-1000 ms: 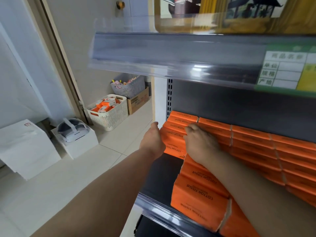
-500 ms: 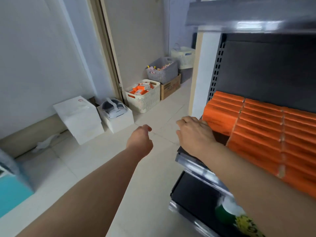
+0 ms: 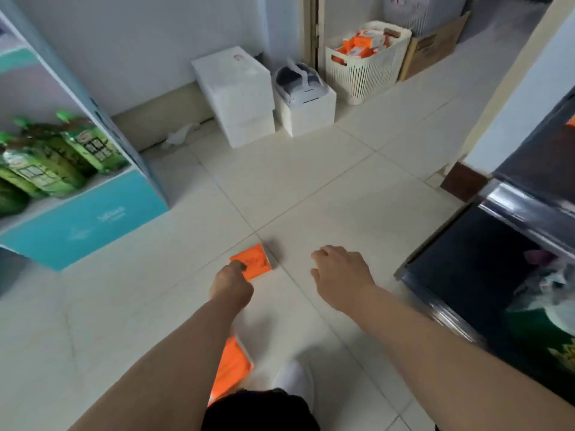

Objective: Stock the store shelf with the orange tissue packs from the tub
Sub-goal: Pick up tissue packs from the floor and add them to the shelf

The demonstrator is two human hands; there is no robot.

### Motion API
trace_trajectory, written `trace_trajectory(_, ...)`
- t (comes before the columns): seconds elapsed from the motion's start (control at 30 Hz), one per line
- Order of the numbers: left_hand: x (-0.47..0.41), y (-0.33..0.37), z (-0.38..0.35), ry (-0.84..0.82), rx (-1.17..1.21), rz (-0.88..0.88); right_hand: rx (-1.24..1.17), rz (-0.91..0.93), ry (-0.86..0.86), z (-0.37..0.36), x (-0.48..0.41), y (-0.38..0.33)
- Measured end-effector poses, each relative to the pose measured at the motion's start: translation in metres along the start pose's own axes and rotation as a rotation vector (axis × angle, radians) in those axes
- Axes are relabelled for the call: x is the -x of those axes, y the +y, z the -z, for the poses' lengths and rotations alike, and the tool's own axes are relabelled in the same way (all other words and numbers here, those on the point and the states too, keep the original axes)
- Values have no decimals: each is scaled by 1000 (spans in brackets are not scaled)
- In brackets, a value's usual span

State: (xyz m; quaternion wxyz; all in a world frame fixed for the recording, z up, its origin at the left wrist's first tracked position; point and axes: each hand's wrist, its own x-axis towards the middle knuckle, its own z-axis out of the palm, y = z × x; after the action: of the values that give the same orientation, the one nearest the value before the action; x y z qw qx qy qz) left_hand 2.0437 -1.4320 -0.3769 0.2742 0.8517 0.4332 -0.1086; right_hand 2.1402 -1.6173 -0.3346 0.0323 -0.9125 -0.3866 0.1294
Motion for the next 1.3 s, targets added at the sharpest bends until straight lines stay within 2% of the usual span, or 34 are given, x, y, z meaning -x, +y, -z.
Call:
trace_trajectory(0.13,-14,-54,-32,-13,142,214,-15,63,-136,-60,-17,-22)
trace_trajectory(0.33,-33,-113,-63,57,166,419,-56,163,-256,-132,-34,-54)
trace_trajectory(0.57,-25,-171,-105,193,292,716,-176,371,-326,-200,-32,-98)
trace_trajectory(0.7,1,-193,-122,282,353,784,-248,384,-306,-224,-30,-118)
trace_trajectory(0.8,18,-216,-121,381,371,932,-230,398,-343,-232,-30,-122)
trace_trajectory(0.87,23,-233,-119,331,355,1028,-198,442,-332,-235,-31,-128)
trace_trajectory(1.0,35,-233,-120,-105,219,1010,-153,577,-286,-237,-35,-147)
trace_trajectory(1.07,32,-222,-122,-208,234,962,-134,660,-274,-241,-33,-154)
trace_trajectory(1.17,15,-205,-126,-134,302,790,-128,662,-299,-253,-25,-160)
trace_trajectory(1.23,6,-195,-127,-60,391,670,-74,538,-240,-261,-27,-154)
trace_trajectory(1.3,5,-192,-127,-89,419,589,-11,402,-161,-265,-35,-139)
